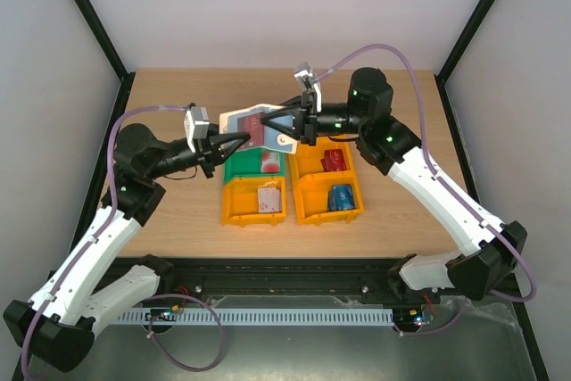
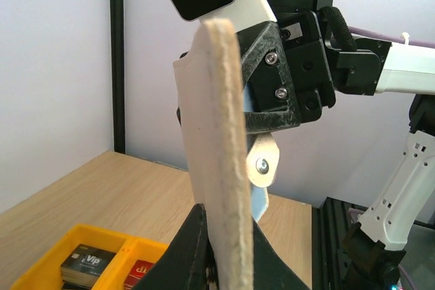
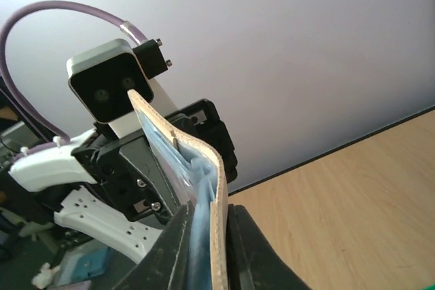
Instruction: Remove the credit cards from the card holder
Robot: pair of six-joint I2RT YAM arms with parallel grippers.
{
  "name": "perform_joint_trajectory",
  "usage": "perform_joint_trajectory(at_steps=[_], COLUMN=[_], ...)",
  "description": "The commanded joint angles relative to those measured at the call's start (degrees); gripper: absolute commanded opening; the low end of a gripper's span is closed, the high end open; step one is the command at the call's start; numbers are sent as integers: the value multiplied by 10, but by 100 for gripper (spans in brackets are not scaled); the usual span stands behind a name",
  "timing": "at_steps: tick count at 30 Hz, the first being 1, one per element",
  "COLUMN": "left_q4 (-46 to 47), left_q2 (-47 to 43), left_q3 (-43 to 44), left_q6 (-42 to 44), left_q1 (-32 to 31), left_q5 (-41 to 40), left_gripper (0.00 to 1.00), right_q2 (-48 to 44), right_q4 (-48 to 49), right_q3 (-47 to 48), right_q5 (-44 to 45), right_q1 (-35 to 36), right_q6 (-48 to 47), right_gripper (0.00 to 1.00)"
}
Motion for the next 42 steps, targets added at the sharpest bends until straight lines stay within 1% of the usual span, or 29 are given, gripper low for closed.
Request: perform_joint_trajectory(at_steps=[1,2,4,7,10,13,16,19,22,25,28,29,30,33,34,35,37,38,39,40,41,42], left_q4=[13,12,3,6,24,33,37,53,67,56,28,22,16,6,8,10,16,17,18,18,15,5], left_q2=[-5,-6,-9,-17,-24,-22,-18,-17,-12,-7,-4,-3,-2,1,1,0,1,2,1,1,1,0], left_q3=[13,15,19,21,21,25,23,16,11,17,24,25,24,25,25,24,22,21,20,19,20,22], left_q6=[-1,-5,-6,-12,-17,-26,-33,-46,-57,-36,-7,-5,-4,-9,-9,-10,-14,-15,-15,-14,-12,-8], left_q1=[-4,-4,-2,17,41,66,73,73,71,53,31,24,19,12,12,12,10,8,6,4,3,3], left_q5=[21,20,17,17,15,19,27,38,45,35,33,31,26,7,6,7,12,16,20,22,21,14], left_gripper=[2,3,16,23,27,28,29,31,36,41,48,49,48,31,28,28,30,28,22,13,5,3], right_q2=[3,-1,-14,-23,-23,-20,-21,-19,-14,-11,-8,-6,-3,6,8,10,14,17,19,20,19,16], right_q4=[20,14,20,34,32,33,41,53,66,75,78,80,82,89,89,91,96,98,99,99,96,86], right_q3=[21,20,10,3,3,4,3,3,1,2,1,1,1,6,8,9,8,8,7,8,7,7], right_q5=[-16,-25,-40,-77,-111,-135,-147,-151,-152,-144,-132,-129,-128,-132,-131,-128,-125,-113,-104,-97,-93,-85], right_q1=[2,0,-8,-25,-34,-36,-36,-35,-35,-32,-28,-25,-22,-10,-6,-3,3,5,5,5,5,4], right_q6=[-4,-16,-20,-1,15,22,33,45,60,66,66,66,67,70,70,71,71,71,70,67,59,46], right_gripper=[6,3,2,2,2,2,2,2,2,2,2,2,2,2,2,2,2,2,2,3,6,15])
